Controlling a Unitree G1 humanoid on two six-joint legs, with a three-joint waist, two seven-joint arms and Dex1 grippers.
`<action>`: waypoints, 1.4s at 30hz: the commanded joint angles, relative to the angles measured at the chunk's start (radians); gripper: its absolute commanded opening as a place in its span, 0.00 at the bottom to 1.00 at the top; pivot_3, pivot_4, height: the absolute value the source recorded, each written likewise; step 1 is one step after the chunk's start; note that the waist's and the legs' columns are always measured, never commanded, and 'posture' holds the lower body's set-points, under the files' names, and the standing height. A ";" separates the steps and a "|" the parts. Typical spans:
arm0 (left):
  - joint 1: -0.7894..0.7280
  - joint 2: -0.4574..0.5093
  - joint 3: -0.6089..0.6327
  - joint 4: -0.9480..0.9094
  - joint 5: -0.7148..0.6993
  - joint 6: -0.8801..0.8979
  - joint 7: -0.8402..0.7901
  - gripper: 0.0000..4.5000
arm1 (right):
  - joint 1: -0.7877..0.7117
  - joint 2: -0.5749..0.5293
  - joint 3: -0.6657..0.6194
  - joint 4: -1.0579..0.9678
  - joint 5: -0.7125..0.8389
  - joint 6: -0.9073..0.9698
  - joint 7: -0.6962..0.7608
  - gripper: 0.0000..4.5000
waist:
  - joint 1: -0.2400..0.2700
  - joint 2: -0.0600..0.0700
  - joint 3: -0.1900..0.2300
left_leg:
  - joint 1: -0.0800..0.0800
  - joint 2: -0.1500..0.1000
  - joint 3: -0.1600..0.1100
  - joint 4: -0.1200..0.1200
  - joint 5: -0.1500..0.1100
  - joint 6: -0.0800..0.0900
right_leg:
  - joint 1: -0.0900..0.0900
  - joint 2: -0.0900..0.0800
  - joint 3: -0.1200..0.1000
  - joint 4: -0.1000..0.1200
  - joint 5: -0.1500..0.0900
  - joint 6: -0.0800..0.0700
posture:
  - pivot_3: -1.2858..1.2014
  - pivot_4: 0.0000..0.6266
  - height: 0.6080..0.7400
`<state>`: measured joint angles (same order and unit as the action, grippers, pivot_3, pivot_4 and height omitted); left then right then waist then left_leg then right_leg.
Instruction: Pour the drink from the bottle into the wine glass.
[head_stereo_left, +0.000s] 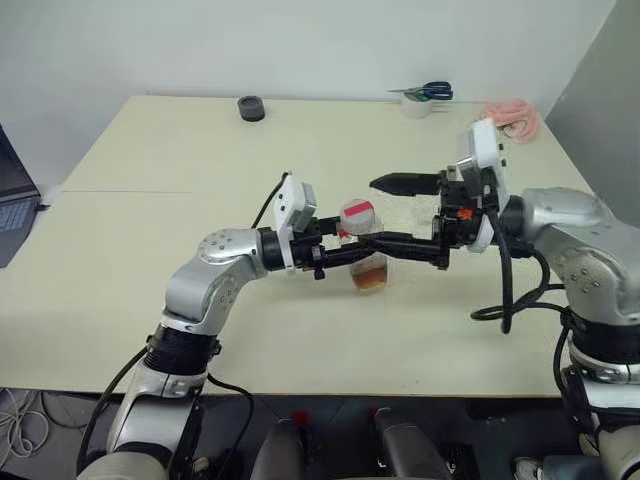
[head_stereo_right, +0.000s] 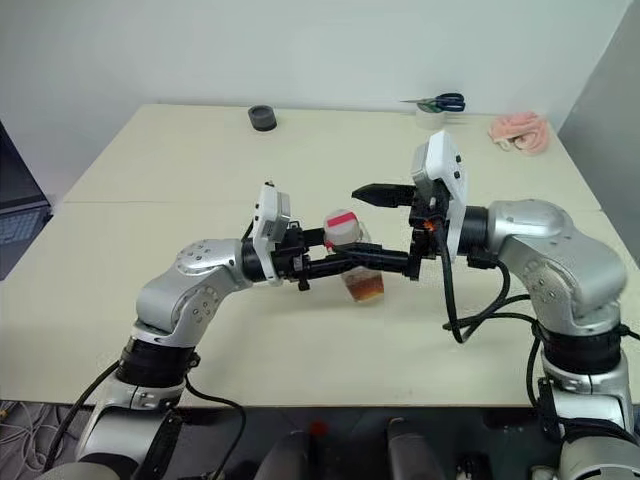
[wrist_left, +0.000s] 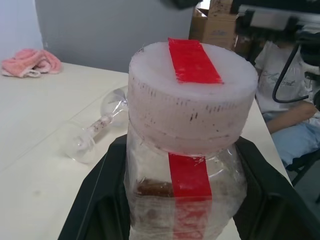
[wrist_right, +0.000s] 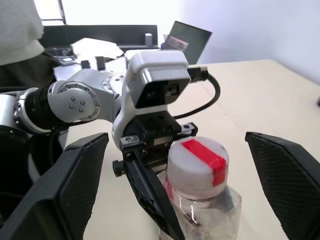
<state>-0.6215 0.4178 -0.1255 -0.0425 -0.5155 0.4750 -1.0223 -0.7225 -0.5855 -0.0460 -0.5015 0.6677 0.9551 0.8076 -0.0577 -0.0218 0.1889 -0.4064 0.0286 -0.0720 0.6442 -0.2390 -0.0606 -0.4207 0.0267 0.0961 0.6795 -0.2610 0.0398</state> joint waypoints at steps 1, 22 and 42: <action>-0.050 -0.009 -0.020 0.018 0.019 -0.052 -0.055 0.47 | 0.010 0.054 -0.036 -0.110 -0.004 0.118 -0.227 1.00 | 0.000 0.000 0.000 | 0.000 0.000 0.000 0.000 0.000 0.000 | 0.000 0.000 0.000 0.000 0.000 0.000 | 0.52 0.24 1.00; -0.110 -0.048 -0.017 0.138 0.096 -0.131 -0.101 0.47 | 0.047 0.306 0.010 -0.231 -0.068 0.352 -0.647 0.72 | -0.001 0.000 0.000 | -0.002 0.000 0.000 0.000 0.000 0.000 | -0.001 0.000 0.000 0.000 0.000 0.000 | 0.52 0.24 1.00; -0.080 -0.007 -0.012 0.044 0.062 -0.031 -0.131 0.47 | -0.104 -0.003 0.147 0.500 -0.079 -0.415 0.464 0.42 | -0.012 0.000 0.001 | 0.001 0.000 0.001 0.001 0.000 0.001 | 0.000 0.001 0.001 0.001 0.000 0.000 | 0.52 0.24 1.00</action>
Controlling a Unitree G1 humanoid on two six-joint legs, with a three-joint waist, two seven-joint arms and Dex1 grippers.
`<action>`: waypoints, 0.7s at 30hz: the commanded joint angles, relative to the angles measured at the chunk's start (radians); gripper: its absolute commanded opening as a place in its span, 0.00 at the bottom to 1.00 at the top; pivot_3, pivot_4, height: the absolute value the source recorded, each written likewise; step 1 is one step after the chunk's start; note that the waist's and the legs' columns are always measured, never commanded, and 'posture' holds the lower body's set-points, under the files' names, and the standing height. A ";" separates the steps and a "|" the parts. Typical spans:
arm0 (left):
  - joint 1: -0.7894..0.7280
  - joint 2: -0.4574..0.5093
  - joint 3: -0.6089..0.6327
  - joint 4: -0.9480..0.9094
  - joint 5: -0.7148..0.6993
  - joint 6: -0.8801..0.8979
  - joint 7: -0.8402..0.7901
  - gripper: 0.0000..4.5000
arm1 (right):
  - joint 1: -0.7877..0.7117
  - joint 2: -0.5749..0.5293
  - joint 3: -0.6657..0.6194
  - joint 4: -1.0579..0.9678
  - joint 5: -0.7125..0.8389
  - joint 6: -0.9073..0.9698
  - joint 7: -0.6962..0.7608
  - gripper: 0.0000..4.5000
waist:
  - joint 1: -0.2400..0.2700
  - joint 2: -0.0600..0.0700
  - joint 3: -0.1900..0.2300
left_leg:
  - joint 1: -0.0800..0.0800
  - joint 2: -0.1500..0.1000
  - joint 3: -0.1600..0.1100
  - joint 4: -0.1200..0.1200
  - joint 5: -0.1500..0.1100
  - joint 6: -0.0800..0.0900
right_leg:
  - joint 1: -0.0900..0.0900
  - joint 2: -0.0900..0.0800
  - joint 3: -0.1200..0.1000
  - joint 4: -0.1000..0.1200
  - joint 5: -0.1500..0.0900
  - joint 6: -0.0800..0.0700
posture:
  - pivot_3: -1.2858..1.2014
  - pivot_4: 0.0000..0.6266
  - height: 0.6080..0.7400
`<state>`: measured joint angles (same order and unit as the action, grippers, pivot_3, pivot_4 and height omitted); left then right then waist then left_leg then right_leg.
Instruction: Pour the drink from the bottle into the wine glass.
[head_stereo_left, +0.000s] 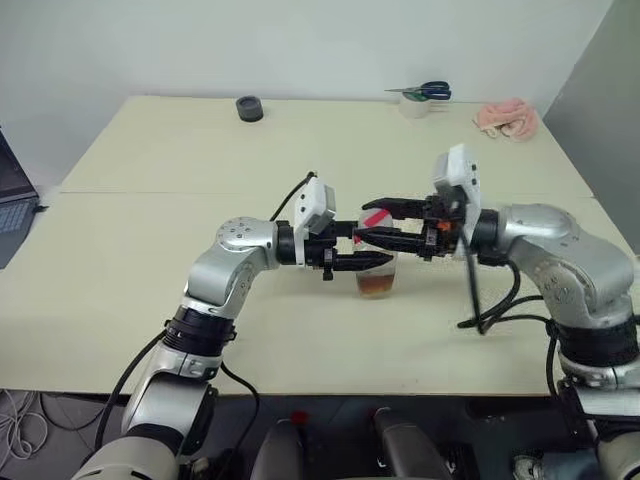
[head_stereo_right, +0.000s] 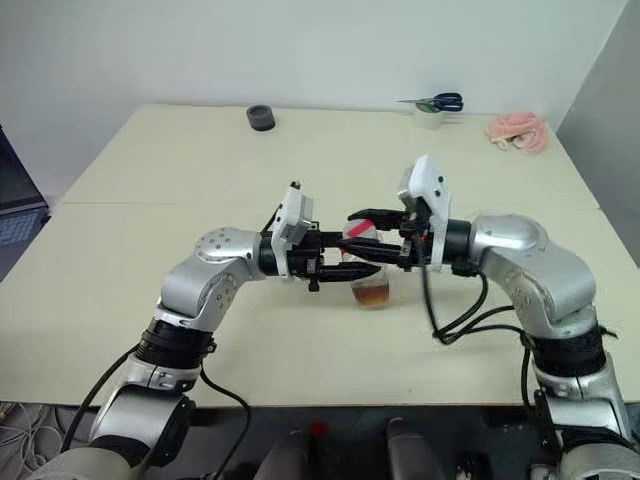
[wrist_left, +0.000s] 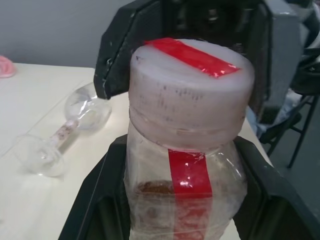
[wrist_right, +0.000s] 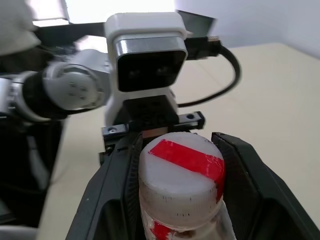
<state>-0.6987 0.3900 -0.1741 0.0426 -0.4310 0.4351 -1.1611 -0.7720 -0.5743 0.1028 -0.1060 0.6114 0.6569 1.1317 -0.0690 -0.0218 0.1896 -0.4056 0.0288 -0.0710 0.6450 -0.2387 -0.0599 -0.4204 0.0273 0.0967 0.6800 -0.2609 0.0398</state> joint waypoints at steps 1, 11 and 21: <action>0.000 0.023 0.039 -0.049 -0.024 0.015 0.010 0.47 | -0.066 -0.018 0.014 0.135 -0.050 -0.151 0.162 0.42 | 0.000 0.000 0.000 | 0.000 0.000 0.000 0.000 0.000 0.000 | 0.000 0.000 0.000 0.000 0.000 0.000 | 0.52 0.24 1.00; 0.038 0.054 0.058 -0.091 -0.032 0.042 0.035 0.47 | -0.045 -0.052 -0.060 0.034 0.020 -0.081 0.128 0.80 | 0.011 0.000 0.000 | -0.001 0.000 -0.001 -0.001 0.000 0.000 | 0.000 -0.001 -0.001 0.000 0.002 -0.003 | 0.52 0.24 1.00; -0.018 0.025 0.050 0.047 0.014 -0.019 0.044 0.47 | 0.084 -0.004 -0.124 -0.418 0.025 0.220 -0.398 1.00 | 0.013 0.000 0.000 | -0.001 0.000 -0.001 0.000 0.000 0.000 | 0.000 -0.001 -0.001 0.000 0.000 0.000 | 0.52 0.24 1.00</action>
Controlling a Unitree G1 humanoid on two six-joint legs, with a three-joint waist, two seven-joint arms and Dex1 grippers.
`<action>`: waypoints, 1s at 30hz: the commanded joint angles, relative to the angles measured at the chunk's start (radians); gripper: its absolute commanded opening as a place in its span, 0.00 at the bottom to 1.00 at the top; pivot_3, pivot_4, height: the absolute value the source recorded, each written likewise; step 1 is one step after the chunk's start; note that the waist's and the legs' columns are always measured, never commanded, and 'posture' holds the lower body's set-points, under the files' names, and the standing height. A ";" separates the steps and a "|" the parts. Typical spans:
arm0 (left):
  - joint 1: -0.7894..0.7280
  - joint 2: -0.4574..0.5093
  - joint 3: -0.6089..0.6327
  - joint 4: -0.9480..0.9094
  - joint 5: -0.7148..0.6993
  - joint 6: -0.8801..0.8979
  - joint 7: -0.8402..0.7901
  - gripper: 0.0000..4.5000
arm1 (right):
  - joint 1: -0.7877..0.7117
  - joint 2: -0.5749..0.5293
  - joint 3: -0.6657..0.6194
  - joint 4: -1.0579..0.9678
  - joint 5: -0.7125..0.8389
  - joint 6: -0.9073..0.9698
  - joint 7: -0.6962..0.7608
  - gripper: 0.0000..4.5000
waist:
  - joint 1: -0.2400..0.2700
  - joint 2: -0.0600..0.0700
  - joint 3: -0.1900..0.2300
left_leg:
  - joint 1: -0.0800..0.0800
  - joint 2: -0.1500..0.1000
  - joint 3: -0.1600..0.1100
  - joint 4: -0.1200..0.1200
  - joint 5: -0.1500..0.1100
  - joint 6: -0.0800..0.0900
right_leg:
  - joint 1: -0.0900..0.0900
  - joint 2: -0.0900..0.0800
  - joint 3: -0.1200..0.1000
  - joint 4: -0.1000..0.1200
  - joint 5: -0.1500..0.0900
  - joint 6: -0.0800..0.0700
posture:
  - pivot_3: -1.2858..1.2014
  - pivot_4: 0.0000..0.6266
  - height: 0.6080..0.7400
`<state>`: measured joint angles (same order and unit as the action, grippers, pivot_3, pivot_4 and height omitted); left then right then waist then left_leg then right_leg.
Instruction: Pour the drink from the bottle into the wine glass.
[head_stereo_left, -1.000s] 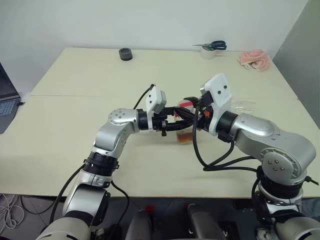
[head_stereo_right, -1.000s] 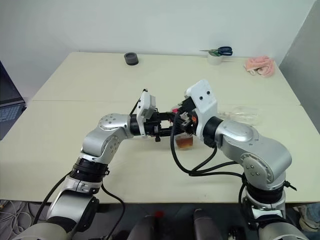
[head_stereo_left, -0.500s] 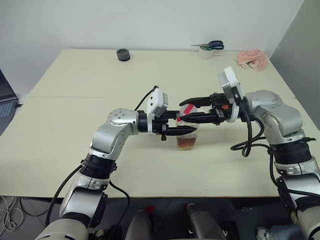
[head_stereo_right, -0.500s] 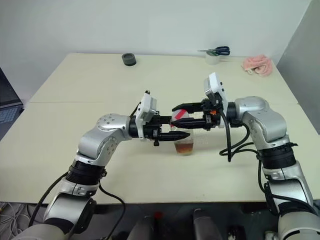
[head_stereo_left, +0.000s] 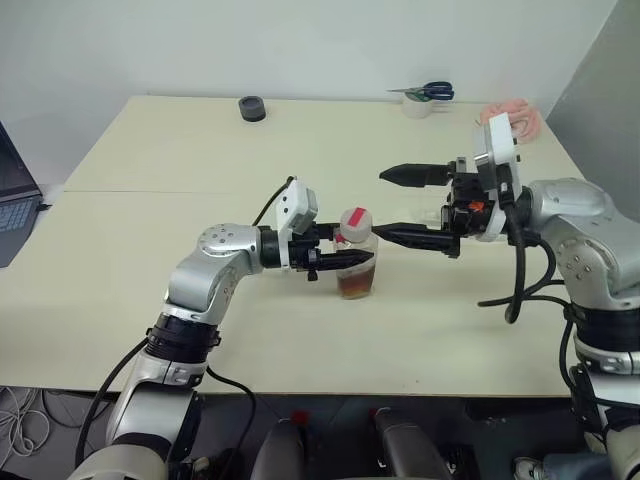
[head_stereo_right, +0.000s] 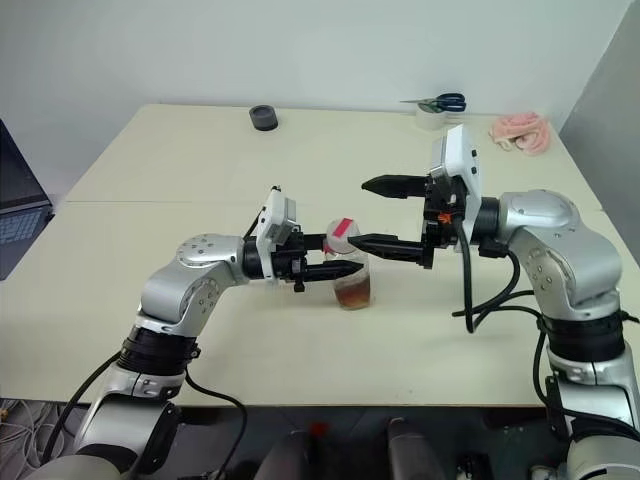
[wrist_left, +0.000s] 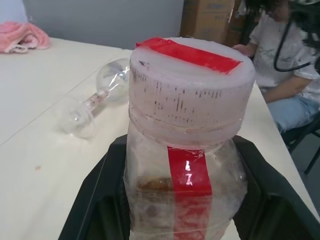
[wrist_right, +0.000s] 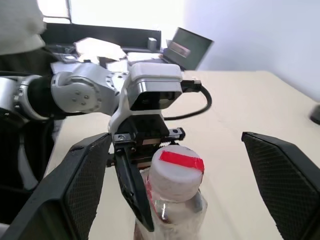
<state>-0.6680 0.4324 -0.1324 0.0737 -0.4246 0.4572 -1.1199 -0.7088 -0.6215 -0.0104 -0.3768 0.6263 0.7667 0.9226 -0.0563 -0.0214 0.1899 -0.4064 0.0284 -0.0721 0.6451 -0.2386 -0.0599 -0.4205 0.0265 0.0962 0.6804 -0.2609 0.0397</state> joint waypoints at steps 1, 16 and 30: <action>-0.057 -0.024 0.006 0.032 0.013 -0.049 0.002 0.47 | 0.030 0.068 0.003 -0.187 0.002 0.150 -0.258 1.00 | 0.000 0.000 0.000 | 0.000 0.000 0.000 0.000 0.000 0.000 | 0.000 0.000 0.000 0.000 0.000 0.000 | 0.52 0.24 1.00; -0.078 -0.048 0.005 0.068 0.025 -0.077 -0.025 0.47 | 0.062 0.316 0.055 -0.269 -0.131 0.360 -0.711 1.00 | -0.001 0.000 0.000 | -0.001 0.000 0.000 0.000 0.000 0.000 | -0.001 0.000 0.000 0.000 0.000 0.000 | 0.52 0.24 1.00; -0.060 -0.030 0.016 0.045 0.023 -0.065 -0.016 0.47 | 0.048 0.302 0.081 -0.204 -0.138 0.335 -0.674 0.41 | -0.001 0.000 0.000 | -0.001 0.000 0.000 0.000 0.000 0.000 | -0.001 0.000 0.000 0.000 0.000 0.000 | 0.52 0.24 1.00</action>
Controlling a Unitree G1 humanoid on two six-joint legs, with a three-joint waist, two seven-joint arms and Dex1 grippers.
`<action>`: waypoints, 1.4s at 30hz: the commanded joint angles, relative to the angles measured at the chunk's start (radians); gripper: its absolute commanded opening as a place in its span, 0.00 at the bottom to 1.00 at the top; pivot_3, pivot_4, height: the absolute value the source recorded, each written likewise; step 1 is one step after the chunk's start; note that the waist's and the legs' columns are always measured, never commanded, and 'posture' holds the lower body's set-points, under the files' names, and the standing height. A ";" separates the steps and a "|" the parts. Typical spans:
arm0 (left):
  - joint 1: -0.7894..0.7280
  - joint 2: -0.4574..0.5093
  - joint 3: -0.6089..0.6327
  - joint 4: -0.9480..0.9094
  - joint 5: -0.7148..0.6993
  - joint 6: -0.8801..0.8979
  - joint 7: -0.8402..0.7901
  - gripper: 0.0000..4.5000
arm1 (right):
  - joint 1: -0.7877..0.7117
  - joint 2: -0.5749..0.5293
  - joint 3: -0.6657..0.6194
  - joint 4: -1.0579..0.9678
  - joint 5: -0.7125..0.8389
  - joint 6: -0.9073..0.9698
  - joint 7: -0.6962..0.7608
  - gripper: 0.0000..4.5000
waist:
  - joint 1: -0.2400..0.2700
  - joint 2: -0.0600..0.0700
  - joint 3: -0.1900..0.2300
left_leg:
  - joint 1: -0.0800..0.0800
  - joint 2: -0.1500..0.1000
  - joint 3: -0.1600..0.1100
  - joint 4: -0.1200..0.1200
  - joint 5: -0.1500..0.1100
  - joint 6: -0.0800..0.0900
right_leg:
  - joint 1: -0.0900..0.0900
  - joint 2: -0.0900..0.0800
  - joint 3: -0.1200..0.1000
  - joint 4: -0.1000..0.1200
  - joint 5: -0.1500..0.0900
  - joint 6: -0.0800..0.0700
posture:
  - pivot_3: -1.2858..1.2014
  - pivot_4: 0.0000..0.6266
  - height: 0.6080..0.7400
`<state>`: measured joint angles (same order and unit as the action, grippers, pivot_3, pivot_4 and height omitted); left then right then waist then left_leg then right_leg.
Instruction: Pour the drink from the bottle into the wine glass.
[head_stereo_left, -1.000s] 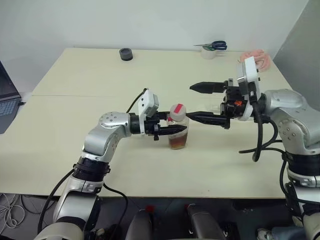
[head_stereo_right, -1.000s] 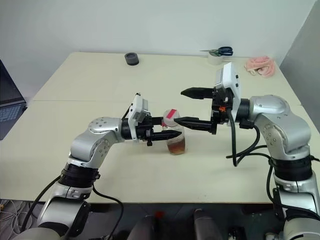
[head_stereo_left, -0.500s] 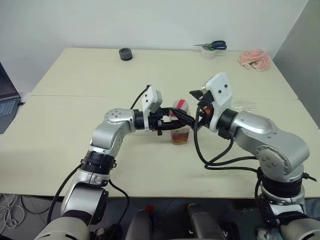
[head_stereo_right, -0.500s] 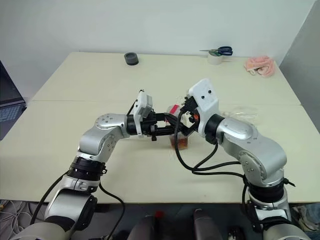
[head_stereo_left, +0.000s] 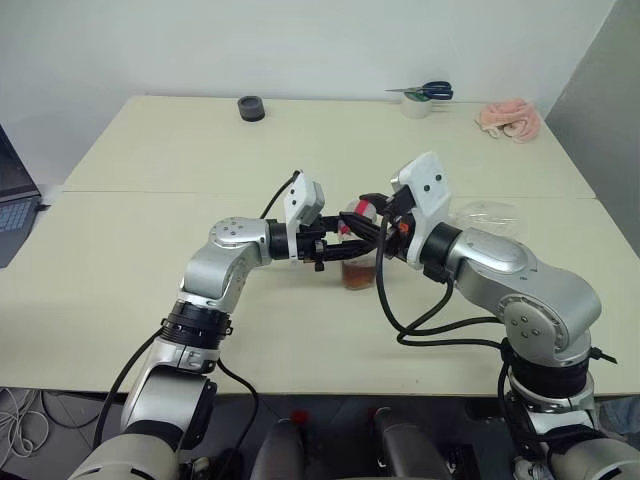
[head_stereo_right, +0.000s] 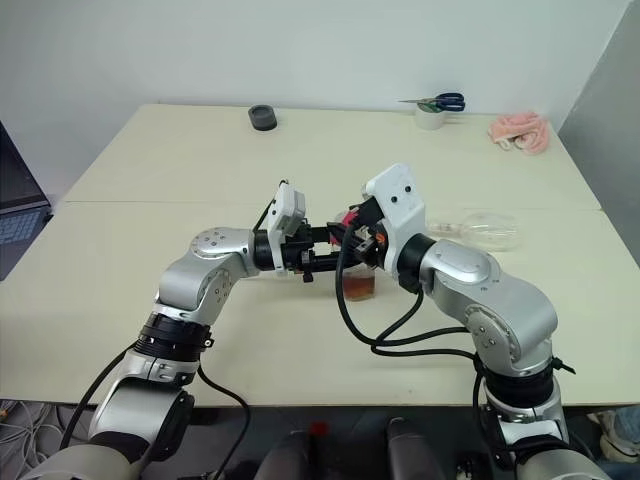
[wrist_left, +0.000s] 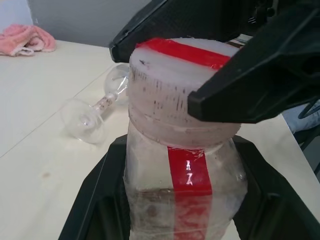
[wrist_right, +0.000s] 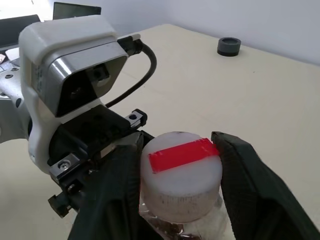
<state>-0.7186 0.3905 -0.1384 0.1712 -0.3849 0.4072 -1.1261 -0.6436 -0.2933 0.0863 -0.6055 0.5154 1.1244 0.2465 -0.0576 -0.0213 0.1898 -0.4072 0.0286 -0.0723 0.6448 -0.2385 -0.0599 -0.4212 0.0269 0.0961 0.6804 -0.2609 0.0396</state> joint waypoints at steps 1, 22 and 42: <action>-0.009 0.012 0.022 -0.054 -0.017 -0.014 -0.009 0.47 | -0.024 -0.035 -0.014 0.037 -0.025 -0.042 0.022 0.41 | 0.000 0.000 0.000 | 0.000 0.000 0.000 0.000 0.000 0.000 | 0.000 0.000 0.000 0.000 0.000 0.000 | 0.52 0.24 1.00; 0.028 0.056 0.041 -0.167 -0.047 0.068 0.009 0.47 | -0.260 -0.328 0.005 0.775 0.027 -0.692 1.104 0.48 | -0.010 0.000 0.000 | 0.001 0.000 0.000 0.000 0.000 0.000 | 0.001 0.000 0.000 0.000 0.002 -0.003 | 0.52 0.24 1.00; -0.007 0.028 0.025 -0.095 -0.033 0.012 0.007 0.46 | -0.120 -0.273 -0.074 0.197 0.059 -0.280 0.513 1.00 | 0.000 0.000 0.000 | 0.001 0.000 0.000 0.000 0.000 0.000 | 0.001 0.000 0.000 0.001 0.001 -0.002 | 0.52 0.24 1.00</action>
<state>-0.6997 0.4240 -0.1214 0.0904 -0.4122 0.4468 -1.1137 -0.7456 -0.5789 0.0251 -0.3508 0.5857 0.7952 0.8558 -0.0573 -0.0211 0.1899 -0.4061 0.0287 -0.0725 0.6454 -0.2385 -0.0599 -0.4206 0.0268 0.0960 0.6815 -0.2600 0.0382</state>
